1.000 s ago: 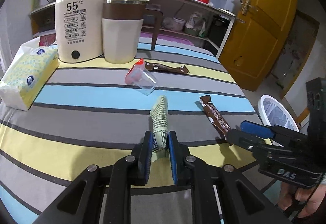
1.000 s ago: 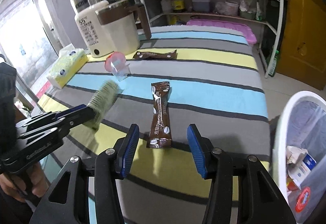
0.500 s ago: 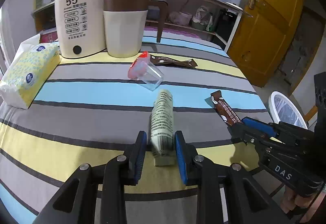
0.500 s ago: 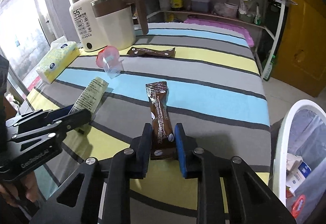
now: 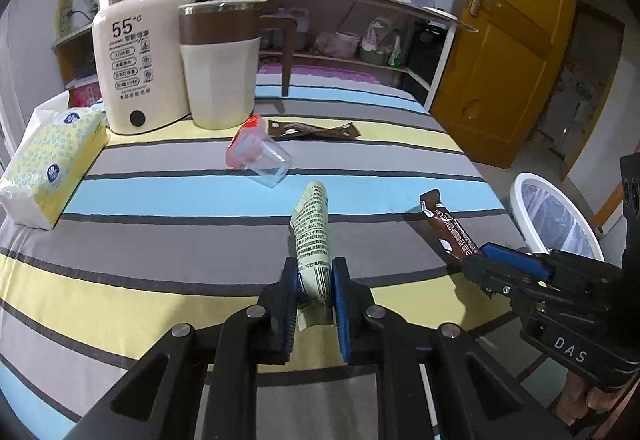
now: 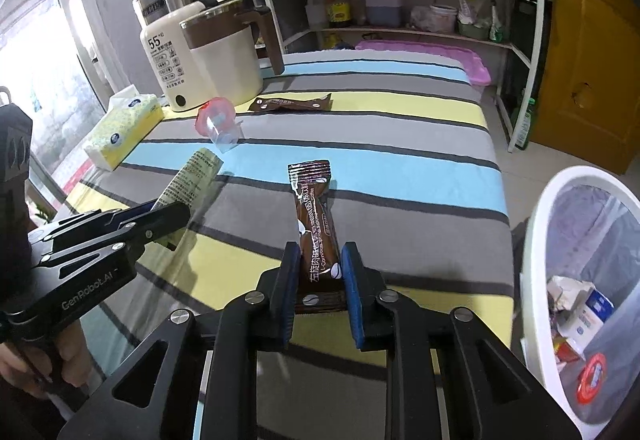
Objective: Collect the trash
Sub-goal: 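Carry the snack stick and packet over the white bin and lower them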
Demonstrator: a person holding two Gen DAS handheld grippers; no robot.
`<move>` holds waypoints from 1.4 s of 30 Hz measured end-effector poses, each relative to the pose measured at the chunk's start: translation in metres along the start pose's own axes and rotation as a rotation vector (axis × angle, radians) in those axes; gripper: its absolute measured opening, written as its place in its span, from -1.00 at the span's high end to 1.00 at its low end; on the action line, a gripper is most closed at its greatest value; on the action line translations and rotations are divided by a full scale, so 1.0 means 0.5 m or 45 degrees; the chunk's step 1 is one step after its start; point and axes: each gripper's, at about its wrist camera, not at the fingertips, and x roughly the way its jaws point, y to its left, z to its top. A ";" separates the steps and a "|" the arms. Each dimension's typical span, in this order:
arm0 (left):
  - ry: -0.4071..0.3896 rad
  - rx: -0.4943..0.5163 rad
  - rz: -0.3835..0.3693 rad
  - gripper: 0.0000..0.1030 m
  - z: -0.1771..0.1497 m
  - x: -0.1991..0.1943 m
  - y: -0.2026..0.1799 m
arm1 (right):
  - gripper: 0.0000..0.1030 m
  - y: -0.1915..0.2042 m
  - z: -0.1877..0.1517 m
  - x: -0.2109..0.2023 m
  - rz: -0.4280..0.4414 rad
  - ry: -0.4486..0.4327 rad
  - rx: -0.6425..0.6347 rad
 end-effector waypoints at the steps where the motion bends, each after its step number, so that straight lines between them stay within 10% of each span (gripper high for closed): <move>1: -0.006 0.003 -0.006 0.68 -0.001 -0.005 -0.004 | 0.57 -0.002 -0.002 -0.006 0.000 -0.005 0.004; 42: -0.038 0.230 -0.361 0.69 0.001 -0.047 -0.286 | 0.57 -0.210 -0.103 -0.246 -0.222 -0.194 0.307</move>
